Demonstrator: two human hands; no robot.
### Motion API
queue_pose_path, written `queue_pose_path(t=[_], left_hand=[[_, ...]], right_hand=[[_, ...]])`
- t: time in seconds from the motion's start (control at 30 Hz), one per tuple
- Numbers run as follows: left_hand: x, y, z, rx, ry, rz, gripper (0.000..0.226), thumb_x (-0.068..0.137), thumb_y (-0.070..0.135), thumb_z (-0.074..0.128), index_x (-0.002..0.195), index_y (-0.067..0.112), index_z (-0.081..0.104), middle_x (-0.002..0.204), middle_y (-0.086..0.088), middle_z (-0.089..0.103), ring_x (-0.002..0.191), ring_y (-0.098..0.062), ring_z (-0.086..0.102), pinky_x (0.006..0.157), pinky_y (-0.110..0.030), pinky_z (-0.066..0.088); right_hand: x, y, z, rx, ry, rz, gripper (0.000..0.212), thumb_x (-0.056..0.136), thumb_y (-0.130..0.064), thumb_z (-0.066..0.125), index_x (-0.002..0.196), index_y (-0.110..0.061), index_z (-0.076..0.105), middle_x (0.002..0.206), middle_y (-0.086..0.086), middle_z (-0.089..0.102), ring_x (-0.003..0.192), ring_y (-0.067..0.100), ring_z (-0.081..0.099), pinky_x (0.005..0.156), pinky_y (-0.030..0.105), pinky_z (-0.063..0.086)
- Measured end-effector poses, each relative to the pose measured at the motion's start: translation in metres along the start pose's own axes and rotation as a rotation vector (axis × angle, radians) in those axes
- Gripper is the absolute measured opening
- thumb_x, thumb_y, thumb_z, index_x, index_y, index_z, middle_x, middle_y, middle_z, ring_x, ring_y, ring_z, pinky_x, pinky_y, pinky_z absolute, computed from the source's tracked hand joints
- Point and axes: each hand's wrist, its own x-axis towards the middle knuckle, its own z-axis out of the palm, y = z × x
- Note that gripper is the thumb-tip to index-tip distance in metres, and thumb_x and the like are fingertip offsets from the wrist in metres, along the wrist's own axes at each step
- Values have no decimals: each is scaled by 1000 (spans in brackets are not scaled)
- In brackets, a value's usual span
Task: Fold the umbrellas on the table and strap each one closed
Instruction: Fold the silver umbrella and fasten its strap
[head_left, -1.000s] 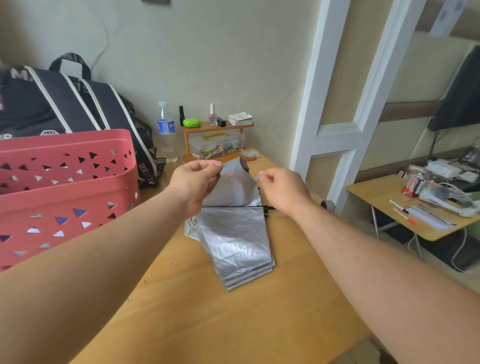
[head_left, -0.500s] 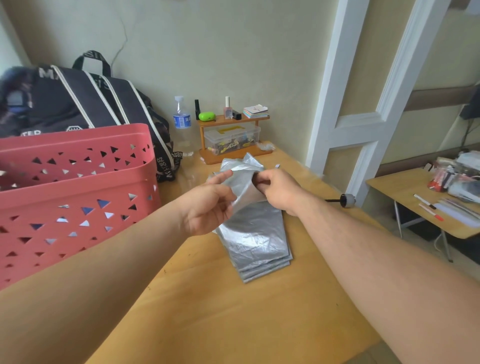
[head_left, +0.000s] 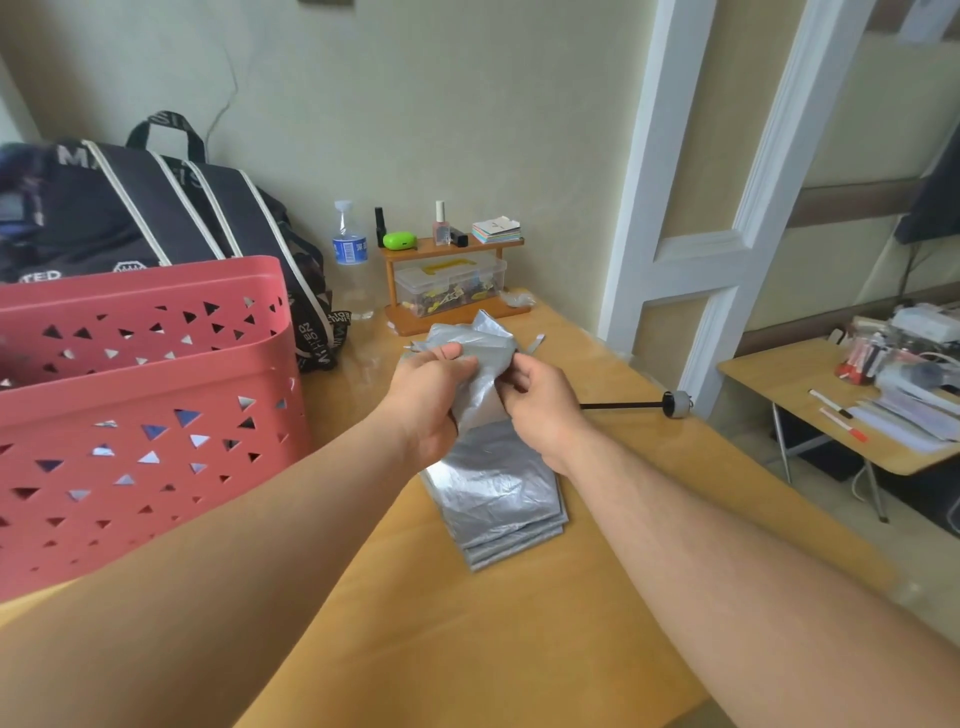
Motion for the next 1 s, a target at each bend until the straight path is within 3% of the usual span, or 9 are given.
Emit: queue_pose_path(t=[0.2,0.3,0.37,0.5,0.6,0.73,0.87,0.93,1.0], left_hand=[[8,5,-9,54,82,89,24,104,4,58,127,11,64,116,-13,72,89,-20,73,70,-32,63],[8,9,-16,115,154,163,21,102,4,62,120,14,68,114,-12,74,94,-24,74,88,-39,63],[7,9,-17,149,153,188,21,101,6,64,118,18,69,114,-12,74,102,-28,75,92,-44,62],[6,17,-16,218,182,263,26,100,11,68,121,25,69,121,-13,71,106,-26,73,94,-51,61],[5,20,-19,292,34,299,53,94,13,77,138,38,61,133,-5,63,117,-18,67,96,-41,60],[7,21,-27,476,85,451,51,92,15,80,130,45,67,110,5,71,96,-12,69,88,-33,62],[13,24,-31,501,93,504,40,91,18,80,120,43,72,91,-2,57,80,-15,52,80,-32,54],[12,25,-32,520,29,512,39,91,16,81,120,40,71,85,-5,46,76,-16,47,75,-29,52],[14,26,-34,553,41,512,37,89,17,82,117,39,73,82,-7,47,72,-16,50,75,-32,52]], right_hand=[[4,-3,-23,-79,257,66,22,90,-5,77,104,-23,76,93,-6,75,90,12,72,87,28,59],[3,-6,-31,-25,329,72,27,90,-4,77,105,-27,72,92,-6,71,89,12,70,83,26,57],[3,-9,-31,4,334,63,28,90,-7,78,106,-28,70,91,-8,69,85,8,67,78,22,54],[1,-13,-29,-66,290,43,18,89,-14,81,80,-26,70,75,-14,69,70,3,62,73,23,51],[1,-18,-31,-18,288,65,17,84,-17,86,78,-16,70,71,-9,67,66,7,60,69,25,53],[3,-27,-35,133,252,80,21,84,-15,87,88,-11,67,86,3,74,74,9,70,74,24,54],[2,-29,-40,132,152,110,35,86,-4,83,112,-21,65,104,4,77,95,19,75,81,30,52],[2,-37,-39,193,107,104,50,87,0,80,125,-28,63,106,4,76,95,19,76,76,28,55],[2,-44,-40,164,134,62,47,87,5,78,121,-25,68,99,3,77,87,14,74,74,23,55]])
